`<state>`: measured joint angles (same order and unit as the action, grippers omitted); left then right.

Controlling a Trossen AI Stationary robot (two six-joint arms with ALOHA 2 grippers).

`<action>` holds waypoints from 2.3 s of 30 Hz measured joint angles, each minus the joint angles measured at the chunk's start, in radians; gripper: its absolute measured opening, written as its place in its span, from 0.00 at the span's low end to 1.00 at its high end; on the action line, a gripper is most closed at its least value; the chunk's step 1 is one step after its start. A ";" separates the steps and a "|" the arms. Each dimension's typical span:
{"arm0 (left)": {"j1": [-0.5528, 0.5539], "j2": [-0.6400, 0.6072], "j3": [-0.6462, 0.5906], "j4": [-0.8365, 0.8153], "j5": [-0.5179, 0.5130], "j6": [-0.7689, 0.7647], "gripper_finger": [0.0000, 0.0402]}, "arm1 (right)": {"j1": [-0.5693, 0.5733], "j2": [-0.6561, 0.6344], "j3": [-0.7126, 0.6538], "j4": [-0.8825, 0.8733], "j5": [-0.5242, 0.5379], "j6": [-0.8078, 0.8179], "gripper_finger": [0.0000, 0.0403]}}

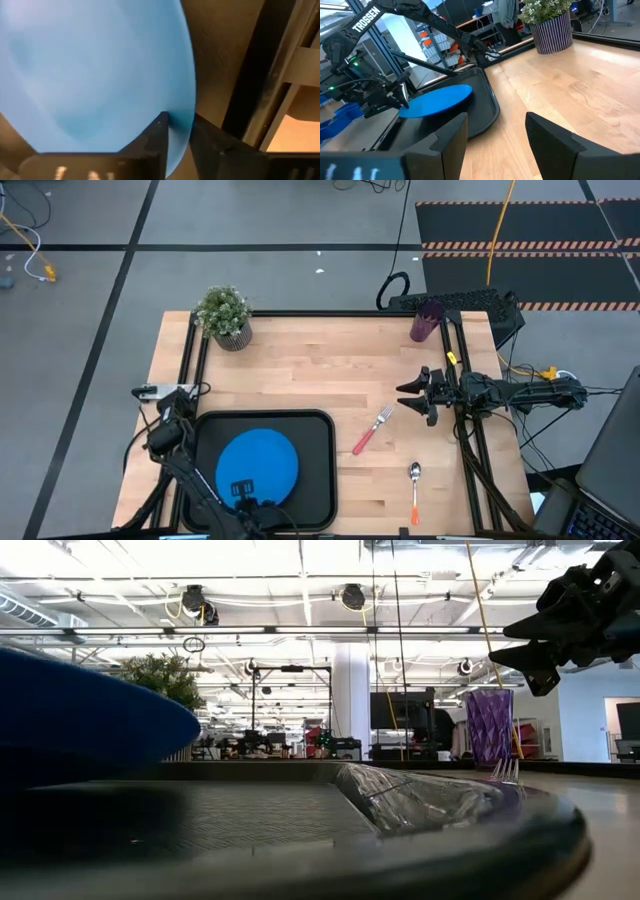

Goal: Pick and place plate/cup/fork/spoon on tray
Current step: Put the blue plate on the black tray, then move the black tray to the middle

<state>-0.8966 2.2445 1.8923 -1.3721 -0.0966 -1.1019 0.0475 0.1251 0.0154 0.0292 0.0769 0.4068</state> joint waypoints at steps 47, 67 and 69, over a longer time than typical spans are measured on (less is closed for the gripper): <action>0.731 -0.251 -0.215 0.079 -0.020 0.992 0.13 | -0.002 0.022 0.000 0.015 0.035 -0.080 0.48; 0.880 -0.251 -0.385 0.319 0.082 1.028 0.50 | -0.002 0.021 0.000 0.016 0.102 -0.079 0.48; 0.876 -0.251 -0.399 0.370 0.104 1.024 0.54 | -0.002 0.021 0.000 0.016 0.099 -0.079 0.48</action>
<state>-0.0209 1.9934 1.4929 -1.0024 0.0074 -0.0774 0.0452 0.1463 0.0151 0.0448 0.1759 0.3279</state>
